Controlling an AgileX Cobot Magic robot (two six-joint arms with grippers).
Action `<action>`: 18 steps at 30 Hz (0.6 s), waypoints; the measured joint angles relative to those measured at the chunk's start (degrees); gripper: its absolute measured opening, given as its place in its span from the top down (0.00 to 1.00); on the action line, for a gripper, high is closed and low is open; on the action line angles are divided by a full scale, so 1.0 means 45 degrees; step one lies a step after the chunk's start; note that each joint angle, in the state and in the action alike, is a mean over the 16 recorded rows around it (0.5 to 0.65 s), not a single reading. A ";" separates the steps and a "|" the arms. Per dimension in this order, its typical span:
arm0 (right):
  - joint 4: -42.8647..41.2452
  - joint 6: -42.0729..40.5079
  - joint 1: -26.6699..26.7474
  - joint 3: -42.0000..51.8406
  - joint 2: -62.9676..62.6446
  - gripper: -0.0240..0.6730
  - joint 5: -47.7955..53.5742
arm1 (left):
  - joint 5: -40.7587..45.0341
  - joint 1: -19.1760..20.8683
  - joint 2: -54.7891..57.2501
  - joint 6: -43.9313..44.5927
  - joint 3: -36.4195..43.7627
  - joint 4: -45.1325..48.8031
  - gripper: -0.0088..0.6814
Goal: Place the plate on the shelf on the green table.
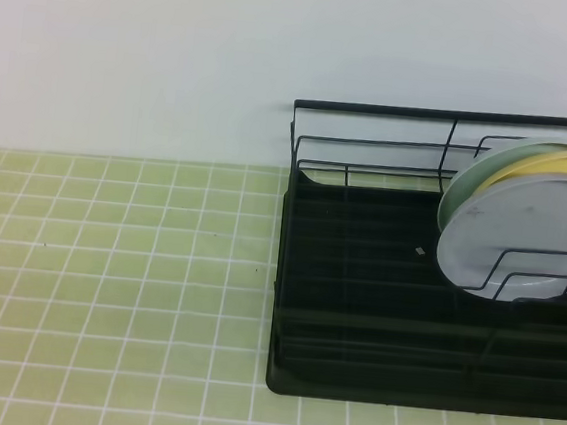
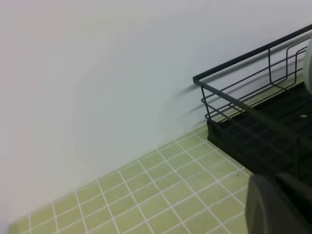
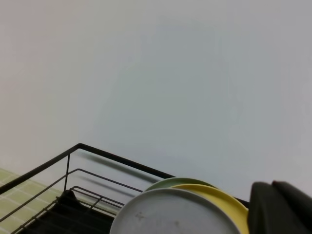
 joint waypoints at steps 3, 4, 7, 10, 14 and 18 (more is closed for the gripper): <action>0.0000 -0.0132 0.0000 0.0000 0.0000 0.96 -0.0098 | 0.0000 0.0000 0.0000 0.0000 0.0000 0.0000 0.99; 0.0000 -0.0199 0.0000 0.0000 -0.0006 0.96 -0.0172 | 0.0000 0.0000 0.0000 0.0000 0.0000 0.0000 0.99; 0.0003 -0.0423 0.0000 0.0002 -0.0039 0.96 -0.0532 | -0.0003 0.0000 0.0000 0.0000 0.0000 0.0000 0.99; -0.0108 -0.0451 0.0000 0.0012 -0.0146 0.96 -0.1042 | -0.0004 0.0000 0.0000 0.0000 0.0000 0.0000 0.99; -0.1670 0.0879 -0.0018 0.0061 -0.0523 0.96 -0.1547 | -0.0005 0.0000 0.0000 0.0000 0.0000 0.0000 0.99; -0.4993 0.4041 -0.0232 0.0249 -0.1113 0.96 -0.1443 | -0.0005 0.0000 0.0000 0.0000 0.0000 0.0000 0.99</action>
